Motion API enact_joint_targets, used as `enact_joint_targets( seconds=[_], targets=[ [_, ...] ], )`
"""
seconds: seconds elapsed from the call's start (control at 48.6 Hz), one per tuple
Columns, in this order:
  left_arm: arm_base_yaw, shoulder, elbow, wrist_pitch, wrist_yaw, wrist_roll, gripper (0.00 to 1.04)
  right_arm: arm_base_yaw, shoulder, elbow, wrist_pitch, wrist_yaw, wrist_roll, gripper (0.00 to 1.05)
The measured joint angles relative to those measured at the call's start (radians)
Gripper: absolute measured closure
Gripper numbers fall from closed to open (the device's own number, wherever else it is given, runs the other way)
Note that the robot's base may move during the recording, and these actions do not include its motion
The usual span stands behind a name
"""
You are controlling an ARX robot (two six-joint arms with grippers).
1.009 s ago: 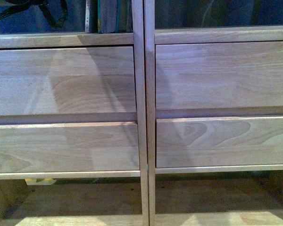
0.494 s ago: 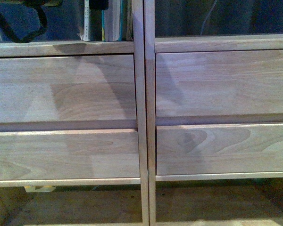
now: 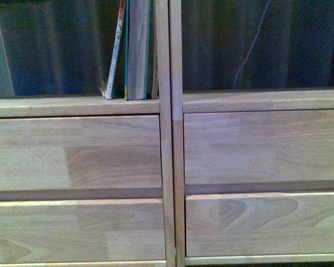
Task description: Organize books on shelf
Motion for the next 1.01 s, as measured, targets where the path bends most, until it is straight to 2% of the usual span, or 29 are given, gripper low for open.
enact_joint_targets(
  seconds=[0.041, 0.062, 0.082, 0.124, 0.165, 0.185, 0.226, 0.247, 0.329, 0.35, 0.412, 0.474, 0.535, 0.597, 0.659, 0.7, 0.782, 1.009],
  targets=[
    [0.002, -0.042, -0.029, -0.001, 0.004, -0.008, 0.07, 0.000, 0.000, 0.000, 0.000, 0.000, 0.000, 0.07],
    [-0.009, -0.076, -0.034, -0.039, -0.066, 0.009, 0.10, 0.000, 0.000, 0.000, 0.000, 0.000, 0.000, 0.07],
    [-0.021, -0.106, -0.034, -0.102, -0.179, 0.034, 0.16, 0.000, 0.000, 0.000, 0.000, 0.000, 0.000, 0.07],
    [-0.023, -0.134, -0.049, -0.147, -0.256, 0.065, 0.21, 0.000, 0.000, 0.000, 0.000, 0.000, 0.000, 0.07],
    [-0.021, -0.164, -0.090, -0.156, -0.373, 0.098, 0.28, 0.001, -0.001, 0.000, -0.003, 0.008, -0.002, 0.07],
    [-0.019, -0.169, -0.102, -0.155, -0.391, 0.105, 0.30, 0.006, -0.005, 0.003, -0.018, 0.030, -0.030, 0.08],
    [-0.008, -0.190, -0.153, -0.143, -0.423, 0.123, 0.37, 0.051, -0.034, 0.034, -0.163, 0.201, -0.136, 0.14],
    [0.000, -0.200, -0.179, -0.135, -0.423, 0.132, 0.40, 0.079, -0.050, 0.050, -0.240, 0.286, -0.203, 0.17],
    [0.017, -0.232, -0.265, -0.108, -0.416, 0.149, 0.53, 0.153, -0.093, 0.060, -0.442, 0.522, -0.452, 0.28],
    [0.019, -0.237, -0.275, -0.104, -0.413, 0.151, 0.54, 0.158, -0.099, 0.057, -0.460, 0.543, -0.470, 0.30],
    [0.030, -0.268, -0.331, -0.080, -0.395, 0.158, 0.65, 0.190, -0.123, 0.034, -0.504, 0.645, -0.649, 0.40],
    [0.043, -0.303, -0.380, -0.060, -0.385, 0.161, 0.76, 0.209, -0.138, 0.008, -0.505, 0.695, -0.767, 0.51],
    [0.061, -0.343, -0.438, -0.040, -0.366, 0.164, 0.90, 0.294, -0.199, -0.019, -0.558, 0.800, -0.841, 0.65],
    [0.077, -0.379, -0.493, -0.029, -0.356, 0.163, 1.02, 0.347, -0.266, -0.054, -0.581, 0.817, -0.877, 0.79],
    [0.089, -0.411, -0.533, -0.021, -0.342, 0.167, 1.02, 0.354, -0.290, -0.065, -0.578, 0.830, -0.891, 0.91],
    [0.122, -0.438, -0.563, -0.019, -0.282, 0.168, 1.02, 0.354, -0.298, -0.082, -0.574, 0.830, -0.896, 1.01],
    [0.172, -0.477, -0.603, -0.019, -0.266, 0.169, 1.02, 0.356, -0.312, -0.109, -0.571, 0.830, -0.908, 1.02],
    [0.177, -0.577, -0.678, -0.036, -0.256, 0.169, 1.02, 0.356, -0.344, -0.148, -0.560, 0.830, -0.909, 1.02]
  ],
)
